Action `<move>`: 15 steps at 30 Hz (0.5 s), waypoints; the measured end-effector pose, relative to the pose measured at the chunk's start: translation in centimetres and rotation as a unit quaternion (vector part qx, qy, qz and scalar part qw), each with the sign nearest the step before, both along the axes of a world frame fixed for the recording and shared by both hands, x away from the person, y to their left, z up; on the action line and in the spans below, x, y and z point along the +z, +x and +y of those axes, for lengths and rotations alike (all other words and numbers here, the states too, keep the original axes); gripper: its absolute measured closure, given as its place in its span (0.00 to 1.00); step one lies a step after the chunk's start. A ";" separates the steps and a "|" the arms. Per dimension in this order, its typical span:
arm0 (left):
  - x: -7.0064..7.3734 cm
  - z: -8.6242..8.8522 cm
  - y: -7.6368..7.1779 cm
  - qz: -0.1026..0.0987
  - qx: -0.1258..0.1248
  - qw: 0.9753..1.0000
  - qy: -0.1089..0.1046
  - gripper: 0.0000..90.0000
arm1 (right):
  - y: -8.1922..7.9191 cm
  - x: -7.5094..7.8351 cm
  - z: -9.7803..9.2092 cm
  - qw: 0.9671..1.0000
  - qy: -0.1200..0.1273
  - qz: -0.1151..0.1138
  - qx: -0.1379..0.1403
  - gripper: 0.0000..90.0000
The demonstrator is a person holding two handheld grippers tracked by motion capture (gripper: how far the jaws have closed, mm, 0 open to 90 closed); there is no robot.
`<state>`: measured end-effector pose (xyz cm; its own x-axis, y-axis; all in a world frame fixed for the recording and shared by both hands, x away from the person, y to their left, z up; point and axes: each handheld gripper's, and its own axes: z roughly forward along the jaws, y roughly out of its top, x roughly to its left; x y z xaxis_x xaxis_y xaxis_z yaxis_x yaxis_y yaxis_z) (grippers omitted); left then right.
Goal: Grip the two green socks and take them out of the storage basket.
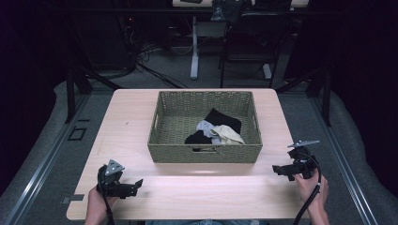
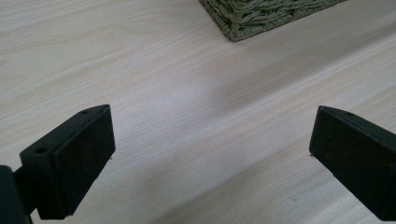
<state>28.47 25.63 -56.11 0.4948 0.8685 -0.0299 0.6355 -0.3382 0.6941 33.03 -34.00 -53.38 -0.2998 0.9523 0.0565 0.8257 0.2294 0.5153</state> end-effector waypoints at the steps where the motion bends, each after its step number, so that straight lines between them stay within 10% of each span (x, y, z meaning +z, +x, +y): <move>1: 0.0 0.0 0.0 0.000 0.001 1.000 -0.001 0.00 | 0.0 0.0 0.0 1.000 -0.001 0.000 0.000 0.00; 15: -0.1 0.0 0.1 0.002 -0.001 1.000 -0.001 0.00 | 0.2 0.9 0.2 1.000 -0.006 0.001 0.011 0.00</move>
